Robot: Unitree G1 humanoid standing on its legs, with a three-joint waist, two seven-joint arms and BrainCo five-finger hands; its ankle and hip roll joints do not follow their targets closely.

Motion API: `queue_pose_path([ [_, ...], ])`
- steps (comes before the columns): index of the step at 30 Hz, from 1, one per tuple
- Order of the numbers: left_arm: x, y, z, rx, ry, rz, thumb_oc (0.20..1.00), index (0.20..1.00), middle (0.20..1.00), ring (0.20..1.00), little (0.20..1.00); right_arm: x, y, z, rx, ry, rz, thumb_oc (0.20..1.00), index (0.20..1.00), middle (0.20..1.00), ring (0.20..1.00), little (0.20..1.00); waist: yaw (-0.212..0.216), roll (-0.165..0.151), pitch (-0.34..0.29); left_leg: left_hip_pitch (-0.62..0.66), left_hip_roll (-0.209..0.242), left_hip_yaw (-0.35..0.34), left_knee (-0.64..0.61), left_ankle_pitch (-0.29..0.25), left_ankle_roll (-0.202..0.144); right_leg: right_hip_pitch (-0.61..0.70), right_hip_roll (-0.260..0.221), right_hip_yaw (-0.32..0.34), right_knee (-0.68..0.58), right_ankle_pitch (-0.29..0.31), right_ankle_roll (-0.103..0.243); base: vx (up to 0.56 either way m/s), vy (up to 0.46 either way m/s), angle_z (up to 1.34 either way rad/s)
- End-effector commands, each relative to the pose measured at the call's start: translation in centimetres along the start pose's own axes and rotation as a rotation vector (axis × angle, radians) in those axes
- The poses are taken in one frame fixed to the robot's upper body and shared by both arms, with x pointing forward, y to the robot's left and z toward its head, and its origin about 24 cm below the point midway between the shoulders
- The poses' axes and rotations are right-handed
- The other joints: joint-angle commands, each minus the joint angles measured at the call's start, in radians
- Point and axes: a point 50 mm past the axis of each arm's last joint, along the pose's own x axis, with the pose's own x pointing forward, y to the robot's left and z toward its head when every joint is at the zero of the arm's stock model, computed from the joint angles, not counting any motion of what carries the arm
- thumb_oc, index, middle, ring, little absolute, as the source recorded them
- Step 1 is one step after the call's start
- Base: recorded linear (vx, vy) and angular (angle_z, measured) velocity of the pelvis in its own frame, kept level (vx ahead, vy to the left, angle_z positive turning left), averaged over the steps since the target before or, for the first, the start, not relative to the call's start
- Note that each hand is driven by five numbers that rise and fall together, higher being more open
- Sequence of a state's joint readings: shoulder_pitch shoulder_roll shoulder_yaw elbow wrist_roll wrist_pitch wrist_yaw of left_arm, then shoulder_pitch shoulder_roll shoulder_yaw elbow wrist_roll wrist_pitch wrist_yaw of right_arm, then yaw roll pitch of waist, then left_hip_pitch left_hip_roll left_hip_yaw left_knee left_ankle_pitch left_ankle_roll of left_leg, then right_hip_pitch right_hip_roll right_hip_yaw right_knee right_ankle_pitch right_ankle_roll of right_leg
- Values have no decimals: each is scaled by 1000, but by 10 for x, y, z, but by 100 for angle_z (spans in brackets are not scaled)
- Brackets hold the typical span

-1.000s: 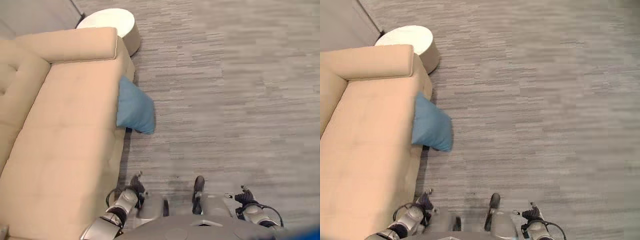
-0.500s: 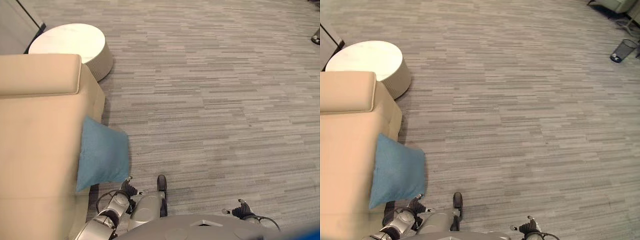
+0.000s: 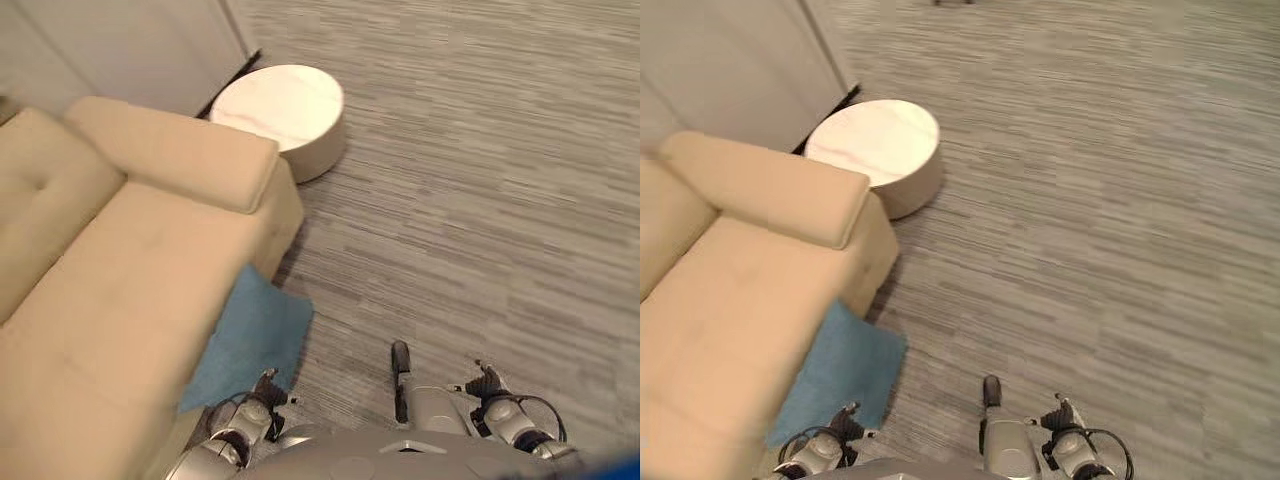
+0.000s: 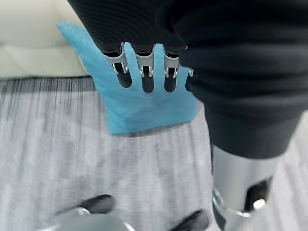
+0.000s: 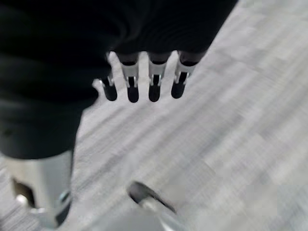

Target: Pick up all the scattered cushions and arrange them neatly on the sofa.

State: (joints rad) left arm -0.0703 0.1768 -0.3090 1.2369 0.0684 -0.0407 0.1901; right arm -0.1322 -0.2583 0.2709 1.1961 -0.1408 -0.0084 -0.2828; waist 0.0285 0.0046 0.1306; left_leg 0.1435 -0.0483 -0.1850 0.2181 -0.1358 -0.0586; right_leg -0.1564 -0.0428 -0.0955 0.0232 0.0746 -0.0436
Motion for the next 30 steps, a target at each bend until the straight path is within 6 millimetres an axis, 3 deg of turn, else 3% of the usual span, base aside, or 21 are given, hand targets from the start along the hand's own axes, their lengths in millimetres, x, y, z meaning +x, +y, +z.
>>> queue_pose_path([
  [1, 3, 6, 20, 25, -80, 0, 1000, 1000, 1000, 1000, 1000, 1, -22, -17, 34, 26, -56, 1000, 1000, 1000, 1000, 1000, -14, -25, 23, -165, -2, 81, 46, -4, 29, 57, -56, -39, 1, -45, 166, 30, -161, 90],
  [2, 3, 6, 22, 32, -87, 0, 1000, 1000, 1000, 1000, 1000, 0, -17, -20, 43, 32, -44, 1000, 1000, 1000, 1000, 1000, -13, -31, 26, -183, 13, 117, 56, -6, 30, 69, -60, -59, 0, -61, 159, 0, -139, 94],
  [3, 3, 4, 27, 50, -103, -8, 1000, 1000, 1000, 1000, 1000, -1, -14, -23, 63, 53, -39, 1000, 1000, 1000, 1000, 1000, -14, -35, 33, -213, 48, 198, 50, -16, 32, 98, -67, -110, -10, -84, 156, -24, -114, 112],
  [5, 3, 2, 33, 70, -119, -14, 1000, 1000, 1000, 1000, 1000, -3, -10, -28, 86, 75, -37, 1000, 1000, 1000, 1000, 1000, -29, -43, 27, -244, 89, 315, -2, 10, 38, 119, -82, -184, -32, -92, 161, -48, -68, 173],
  [6, 4, 3, 37, 85, -132, -17, 1000, 1000, 1000, 1000, 1000, -3, -9, -28, 106, 83, -41, 1000, 1000, 1000, 1000, 1000, -41, -46, 32, -265, 124, 417, 5, 22, 36, 130, -91, -237, -32, -97, 157, -37, -31, 205],
  [8, 3, 2, 37, 95, -134, -22, 1000, 1000, 1000, 1000, 1000, -4, -5, -29, 104, 89, -35, 1000, 1000, 1000, 1000, 1000, -45, -40, 30, -262, 121, 445, -9, 28, 39, 144, -92, -278, -29, -102, 156, 55, 18, 142],
  [13, 3, 7, 17, 58, -70, 0, 1000, 1000, 1000, 1000, 1000, -5, 5, -18, 41, 37, 2, 1000, 1000, 1000, 1000, 1000, -14, -48, 21, -221, 75, 394, -74, 19, 60, 167, -114, -313, 36, -117, 172, 120, 126, 54],
  [14, 3, 17, 11, 48, -55, 10, 1000, 1000, 1000, 1000, 1000, 0, -34, -39, 46, 107, -26, 1000, 1000, 1000, 1000, 1000, -9, -60, 18, -214, 70, 388, -90, 20, 62, 163, -120, -314, 67, -119, 177, 53, 175, 57],
  [15, 4, 29, 10, 37, -53, 37, 1000, 1000, 1000, 1000, 1000, 5, -38, -2, 116, -69, -25, 1000, 1000, 1000, 1000, 1000, -5, -55, 26, -195, 56, 380, -110, 20, 78, 130, -147, -300, 169, -109, 191, 48, 165, 47],
  [16, 4, 32, 5, 40, -39, 45, 1000, 1000, 1000, 1000, 1000, 7, -44, 9, 130, -97, -49, 1000, 1000, 1000, 1000, 1000, -3, -50, 31, -190, 51, 366, -116, 22, 84, 104, -158, -292, 229, -103, 201, 86, 256, 32],
  [17, 3, 40, -3, 76, -30, 57, 1000, 1000, 1000, 1000, 1000, 11, -59, 54, 129, -250, -131, 1000, 1000, 1000, 1000, 1000, 14, -32, 36, -182, 35, 321, -118, 26, 90, 63, -145, -236, 309, -98, 208, 67, 136, 49],
  [18, 3, 40, -3, 75, -31, 58, 1000, 1000, 1000, 1000, 1000, 11, -59, 55, 129, -251, -131, 1000, 1000, 1000, 1000, 1000, 13, -32, 33, -187, 35, 320, -119, 28, 90, 60, -144, -237, 306, -96, 207, 129, 146, 66],
  [19, 2, 36, 3, 82, -64, 66, 1000, 1000, 1000, 1000, 1000, 9, -65, 89, 133, -348, -153, 1000, 1000, 1000, 1000, 1000, 14, -22, 35, -167, 13, 266, -128, 26, 95, 39, -88, -138, 305, -126, 196, 107, 57, 89],
  [20, 3, 35, 7, 72, -71, 63, 1000, 1000, 1000, 1000, 1000, 9, -36, 30, 94, -134, -59, 1000, 1000, 1000, 1000, 1000, -10, -26, 34, -158, 5, 241, -137, 28, 96, 24, -52, -82, 291, -139, 188, 157, 41, 115],
  [21, 4, 36, 11, 55, -83, 70, 1000, 1000, 1000, 1000, 1000, 4, -25, -3, 77, -35, -23, 1000, 1000, 1000, 1000, 1000, -27, -31, 36, -152, -5, 211, -140, 29, 97, 16, -31, -28, 258, -136, 188, 117, -39, 179],
  [22, 3, 37, 4, 47, -65, 77, 1000, 1000, 1000, 1000, 1000, 0, -20, 1, 100, -119, 68, 1000, 1000, 1000, 1000, 1000, -47, -32, 47, -149, -21, 158, -144, 36, 95, -2, -13, 51, 202, -118, 184, 123, -77, 200],
  [23, 3, 37, 2, 63, -59, 67, 1000, 1000, 1000, 1000, 1000, -2, -16, -15, 76, -40, 16, 1000, 1000, 1000, 1000, 1000, -59, -31, 48, -147, -39, 99, -151, 40, 88, -17, 5, 103, 154, -94, 192, 152, -182, 209],
  [24, 5, 44, 13, 70, -84, 92, 1000, 1000, 1000, 1000, 1000, -2, -20, -29, 0, 23, -11, 1000, 1000, 1000, 1000, 1000, -58, -50, 38, -152, -54, 59, -145, 38, 75, 22, -10, 77, 83, -83, 185, 146, -216, 166],
  [28, 4, 38, 9, 48, -66, 80, 1000, 1000, 1000, 1000, 1000, -6, -7, -35, 13, 57, 45, 1000, 1000, 1000, 1000, 1000, -49, -57, 19, -159, -42, 42, -157, 48, 48, 77, -13, 46, 7, -75, 175, 93, -186, 70],
  [30, 5, 39, 6, 65, -52, 84, 1000, 1000, 1000, 1000, 1000, -3, -13, -30, -7, 37, 13, 1000, 1000, 1000, 1000, 1000, -43, -65, 8, -155, -22, 38, -169, 56, 37, 119, -7, 19, -41, -71, 164, 93, -216, 38],
])
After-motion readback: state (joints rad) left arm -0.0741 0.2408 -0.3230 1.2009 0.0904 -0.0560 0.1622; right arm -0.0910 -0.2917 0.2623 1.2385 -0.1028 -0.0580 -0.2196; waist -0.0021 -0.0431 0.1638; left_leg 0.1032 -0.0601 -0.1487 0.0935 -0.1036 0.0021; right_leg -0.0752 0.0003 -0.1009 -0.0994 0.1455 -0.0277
